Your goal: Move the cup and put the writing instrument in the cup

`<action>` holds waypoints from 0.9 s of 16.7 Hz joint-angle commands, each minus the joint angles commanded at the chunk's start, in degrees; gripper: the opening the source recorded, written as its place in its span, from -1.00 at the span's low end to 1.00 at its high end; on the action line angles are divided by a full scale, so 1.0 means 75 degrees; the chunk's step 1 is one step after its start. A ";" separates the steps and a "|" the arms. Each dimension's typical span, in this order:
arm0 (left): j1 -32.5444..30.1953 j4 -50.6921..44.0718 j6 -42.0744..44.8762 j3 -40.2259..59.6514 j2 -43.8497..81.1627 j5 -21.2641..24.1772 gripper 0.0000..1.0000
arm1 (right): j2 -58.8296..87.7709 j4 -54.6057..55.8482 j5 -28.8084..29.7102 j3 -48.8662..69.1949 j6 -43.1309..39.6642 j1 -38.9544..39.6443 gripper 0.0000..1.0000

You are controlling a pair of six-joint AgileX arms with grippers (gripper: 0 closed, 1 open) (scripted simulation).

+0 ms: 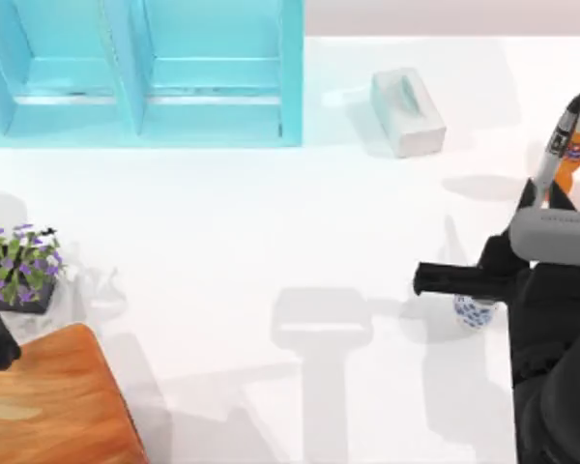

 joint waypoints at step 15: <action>0.0000 0.0000 0.0000 0.0000 0.0000 0.0000 1.00 | 0.0798 0.0633 -0.0876 0.0089 0.0079 -0.0867 -0.25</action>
